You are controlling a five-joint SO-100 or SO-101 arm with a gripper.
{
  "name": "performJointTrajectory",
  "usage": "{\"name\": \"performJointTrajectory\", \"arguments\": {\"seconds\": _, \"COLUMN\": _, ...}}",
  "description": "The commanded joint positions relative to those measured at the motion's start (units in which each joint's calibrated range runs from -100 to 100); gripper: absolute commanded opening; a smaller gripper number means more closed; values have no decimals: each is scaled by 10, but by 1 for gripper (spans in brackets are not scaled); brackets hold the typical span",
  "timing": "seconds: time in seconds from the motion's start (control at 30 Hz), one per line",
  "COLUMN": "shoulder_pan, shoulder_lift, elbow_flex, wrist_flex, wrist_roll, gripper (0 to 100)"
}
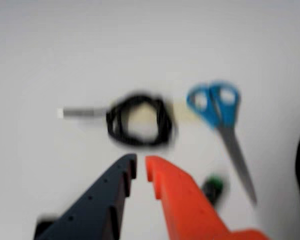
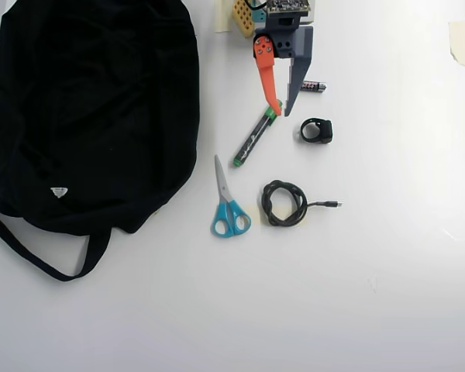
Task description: Put the green marker into the black bag
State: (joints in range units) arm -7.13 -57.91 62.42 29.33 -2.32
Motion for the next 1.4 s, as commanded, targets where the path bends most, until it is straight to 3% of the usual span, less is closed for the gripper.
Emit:
{"name": "performJointTrajectory", "arguments": {"seconds": 0.0, "shoulder_pan": 1, "shoulder_lift": 100, "elbow_flex": -116, "wrist_flex": -60, "wrist_roll": 4, "gripper": 3}}
{"name": "performJointTrajectory", "arguments": {"seconds": 0.23, "shoulder_pan": 4, "shoulder_lift": 271, "elbow_flex": -294, "wrist_flex": -166, "wrist_roll": 4, "gripper": 2}}
{"name": "performJointTrajectory", "arguments": {"seconds": 0.6, "shoulder_pan": 6, "shoulder_lift": 486, "elbow_flex": -579, "wrist_flex": -169, "wrist_roll": 5, "gripper": 3}}
{"name": "performJointTrajectory", "arguments": {"seconds": 0.83, "shoulder_pan": 15, "shoulder_lift": 514, "elbow_flex": -566, "wrist_flex": -229, "wrist_roll": 5, "gripper": 3}}
{"name": "performJointTrajectory", "arguments": {"seconds": 1.37, "shoulder_pan": 8, "shoulder_lift": 505, "elbow_flex": -511, "wrist_flex": -231, "wrist_roll": 4, "gripper": 2}}
